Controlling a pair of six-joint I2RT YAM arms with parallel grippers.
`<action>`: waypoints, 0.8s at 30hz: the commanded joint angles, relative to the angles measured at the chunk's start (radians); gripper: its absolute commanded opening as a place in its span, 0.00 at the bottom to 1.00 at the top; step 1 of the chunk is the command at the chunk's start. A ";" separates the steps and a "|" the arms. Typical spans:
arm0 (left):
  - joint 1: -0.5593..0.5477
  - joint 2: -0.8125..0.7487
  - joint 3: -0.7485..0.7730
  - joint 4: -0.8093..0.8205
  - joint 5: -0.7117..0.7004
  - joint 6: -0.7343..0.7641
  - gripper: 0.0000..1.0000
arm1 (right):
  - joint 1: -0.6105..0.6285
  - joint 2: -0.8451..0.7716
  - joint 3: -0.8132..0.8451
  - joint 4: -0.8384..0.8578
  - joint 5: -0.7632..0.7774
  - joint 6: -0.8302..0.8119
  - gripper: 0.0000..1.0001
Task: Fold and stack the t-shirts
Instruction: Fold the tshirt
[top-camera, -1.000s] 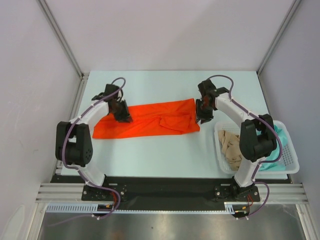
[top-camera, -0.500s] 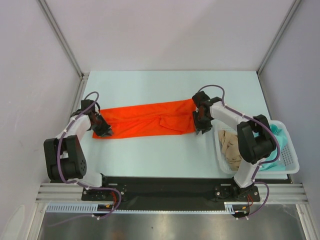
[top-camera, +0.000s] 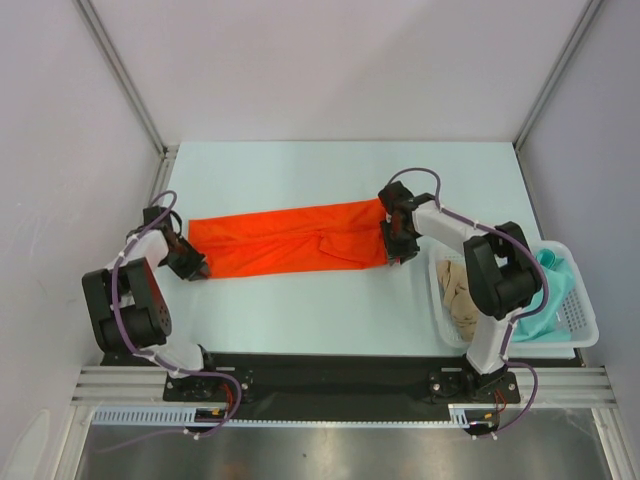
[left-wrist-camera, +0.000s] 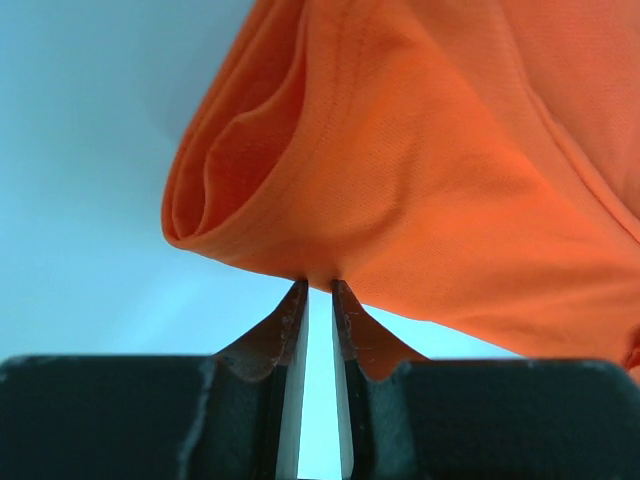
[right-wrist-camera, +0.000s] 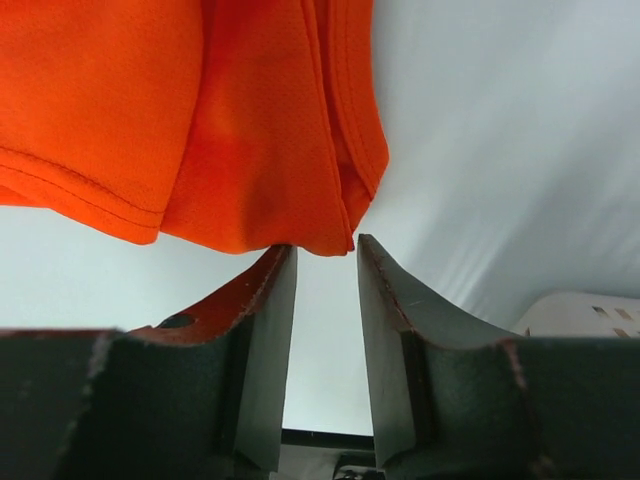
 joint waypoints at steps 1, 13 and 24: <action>0.013 0.024 0.025 -0.019 -0.064 -0.018 0.19 | 0.017 0.017 0.046 0.026 0.048 -0.019 0.35; 0.029 0.122 0.099 -0.086 -0.222 -0.037 0.13 | 0.020 0.039 0.024 0.015 0.152 0.006 0.01; 0.040 0.115 0.090 -0.065 -0.209 -0.028 0.15 | 0.025 0.091 0.022 0.020 0.293 0.001 0.00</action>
